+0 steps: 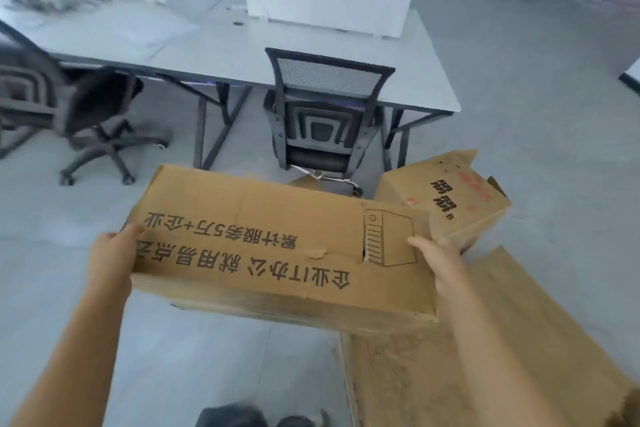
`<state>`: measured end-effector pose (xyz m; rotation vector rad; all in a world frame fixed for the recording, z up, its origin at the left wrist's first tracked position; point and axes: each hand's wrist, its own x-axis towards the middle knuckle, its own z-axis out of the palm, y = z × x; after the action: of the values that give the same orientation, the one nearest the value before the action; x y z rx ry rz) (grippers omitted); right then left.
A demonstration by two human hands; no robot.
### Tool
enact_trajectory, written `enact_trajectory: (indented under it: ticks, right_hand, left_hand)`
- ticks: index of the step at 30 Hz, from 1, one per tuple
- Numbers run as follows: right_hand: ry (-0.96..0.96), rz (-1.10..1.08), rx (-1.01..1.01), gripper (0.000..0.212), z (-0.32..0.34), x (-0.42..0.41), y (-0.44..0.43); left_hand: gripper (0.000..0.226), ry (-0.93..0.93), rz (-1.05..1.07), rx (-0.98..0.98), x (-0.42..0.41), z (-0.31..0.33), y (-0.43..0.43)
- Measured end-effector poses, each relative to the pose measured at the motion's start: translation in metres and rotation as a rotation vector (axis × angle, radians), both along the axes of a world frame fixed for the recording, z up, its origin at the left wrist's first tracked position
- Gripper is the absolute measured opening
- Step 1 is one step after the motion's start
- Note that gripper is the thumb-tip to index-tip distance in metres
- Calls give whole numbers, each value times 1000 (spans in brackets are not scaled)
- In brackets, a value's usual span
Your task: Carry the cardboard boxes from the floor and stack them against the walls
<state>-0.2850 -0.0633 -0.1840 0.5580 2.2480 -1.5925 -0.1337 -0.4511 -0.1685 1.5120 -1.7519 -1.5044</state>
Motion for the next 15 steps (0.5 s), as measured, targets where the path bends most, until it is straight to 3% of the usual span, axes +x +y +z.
enact_trajectory:
  ticks: [6, 9, 15]
  right_hand:
    - [24, 180, 47, 22, -6, 43, -78]
    - [5, 237, 33, 38, -11, 78, -119]
    - [25, 406, -12, 21, 2, 156, -194]
  left_hand:
    - [27, -34, 194, 95, 131, -13, -49]
    - [26, -29, 265, 102, 192, -11, -66]
    - [23, -61, 492, 108, 326, -6, -92]
